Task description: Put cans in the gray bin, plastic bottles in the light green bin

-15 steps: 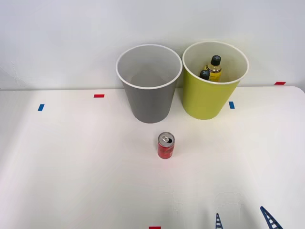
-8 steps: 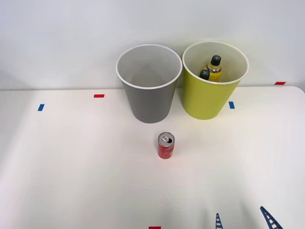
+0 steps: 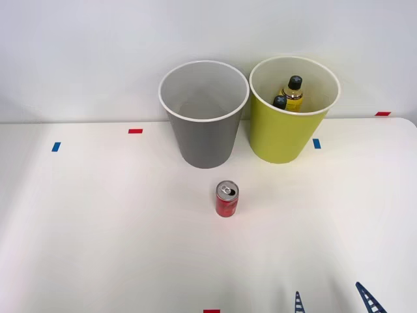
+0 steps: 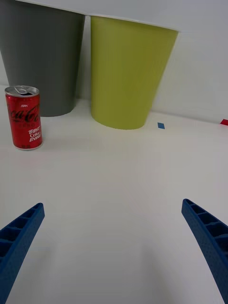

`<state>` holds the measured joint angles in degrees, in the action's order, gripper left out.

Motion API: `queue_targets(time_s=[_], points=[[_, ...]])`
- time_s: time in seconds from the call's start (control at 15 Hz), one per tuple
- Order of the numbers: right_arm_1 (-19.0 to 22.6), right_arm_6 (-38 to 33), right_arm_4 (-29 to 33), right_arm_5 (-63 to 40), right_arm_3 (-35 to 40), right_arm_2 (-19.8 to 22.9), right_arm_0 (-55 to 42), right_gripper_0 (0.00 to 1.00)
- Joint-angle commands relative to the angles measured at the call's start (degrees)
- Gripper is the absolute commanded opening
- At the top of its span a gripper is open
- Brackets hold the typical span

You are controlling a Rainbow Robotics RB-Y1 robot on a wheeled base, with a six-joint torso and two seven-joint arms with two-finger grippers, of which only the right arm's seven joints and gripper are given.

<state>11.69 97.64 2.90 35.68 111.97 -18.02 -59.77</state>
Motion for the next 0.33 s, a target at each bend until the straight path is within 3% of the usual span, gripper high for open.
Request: queue_targets(time_s=[0.07, 0.33], points=[[0.0, 0.0, 0.0, 0.0, 0.0, 0.0, 0.0, 1.0], [0.0, 0.0, 0.0, 0.0, 0.0, 0.0, 0.0, 1.0]])
